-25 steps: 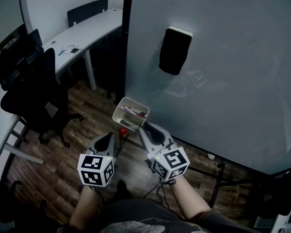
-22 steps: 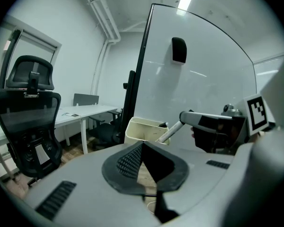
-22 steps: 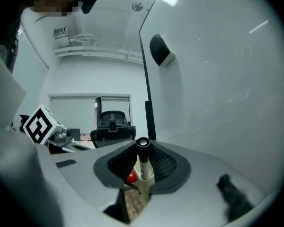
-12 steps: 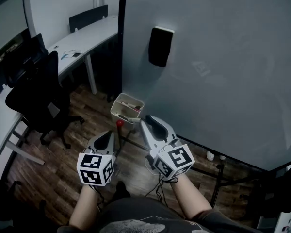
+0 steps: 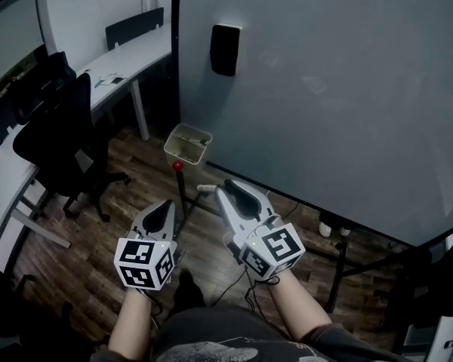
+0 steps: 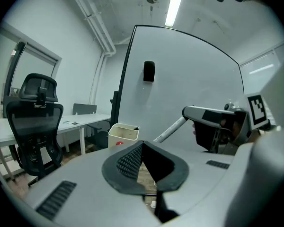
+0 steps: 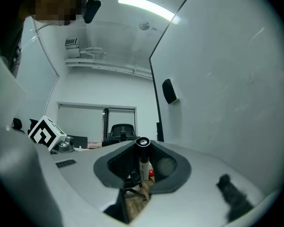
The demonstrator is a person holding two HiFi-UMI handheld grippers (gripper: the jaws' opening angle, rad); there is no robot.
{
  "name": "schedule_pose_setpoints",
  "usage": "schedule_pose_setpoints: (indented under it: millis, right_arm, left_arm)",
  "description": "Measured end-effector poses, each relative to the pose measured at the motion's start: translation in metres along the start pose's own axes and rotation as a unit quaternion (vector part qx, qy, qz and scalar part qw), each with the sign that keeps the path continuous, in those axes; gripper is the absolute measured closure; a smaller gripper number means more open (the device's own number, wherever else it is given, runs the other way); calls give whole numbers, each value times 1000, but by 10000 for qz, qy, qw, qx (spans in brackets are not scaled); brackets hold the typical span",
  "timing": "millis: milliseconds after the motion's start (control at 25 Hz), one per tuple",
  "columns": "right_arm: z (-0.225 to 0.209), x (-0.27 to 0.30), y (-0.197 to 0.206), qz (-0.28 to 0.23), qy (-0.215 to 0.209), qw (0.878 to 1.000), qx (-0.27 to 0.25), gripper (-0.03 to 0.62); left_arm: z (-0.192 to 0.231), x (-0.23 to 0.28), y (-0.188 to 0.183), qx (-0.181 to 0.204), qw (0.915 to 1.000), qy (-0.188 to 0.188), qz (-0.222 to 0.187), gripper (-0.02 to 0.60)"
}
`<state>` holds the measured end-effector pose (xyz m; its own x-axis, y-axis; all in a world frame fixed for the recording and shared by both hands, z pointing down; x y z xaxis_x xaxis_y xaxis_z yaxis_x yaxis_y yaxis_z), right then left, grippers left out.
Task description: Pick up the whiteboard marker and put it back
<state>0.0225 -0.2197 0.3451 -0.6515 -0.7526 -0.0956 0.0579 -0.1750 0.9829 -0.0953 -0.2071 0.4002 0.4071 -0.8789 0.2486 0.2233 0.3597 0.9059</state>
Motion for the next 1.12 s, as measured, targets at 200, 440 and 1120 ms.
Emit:
schedule_pose_setpoints:
  millis: [200, 440, 1120]
  right_arm:
    - [18, -39, 3, 104, -34, 9999, 46, 505]
    - [32, -78, 12, 324, -124, 9993, 104, 505]
    - [45, -117, 10, 406, -326, 9986, 56, 505]
  left_arm:
    - [-21, -29, 18, -13, 10000, -24, -5, 569]
    - [-43, -56, 38, -66, 10000, -51, -17, 569]
    - [-72, -86, 50, -100, 9996, -117, -224, 569]
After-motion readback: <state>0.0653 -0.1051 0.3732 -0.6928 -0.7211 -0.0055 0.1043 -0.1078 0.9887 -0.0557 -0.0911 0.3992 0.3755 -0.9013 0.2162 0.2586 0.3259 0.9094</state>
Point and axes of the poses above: the fingertips, and each gripper's own axes: x forward along the fingers, z to its left, y out of its underside, the point moved 1 cm from there along -x, backward along the fingers, and after that the axes turned 14 degrees about -x, right-handed, at the moved point
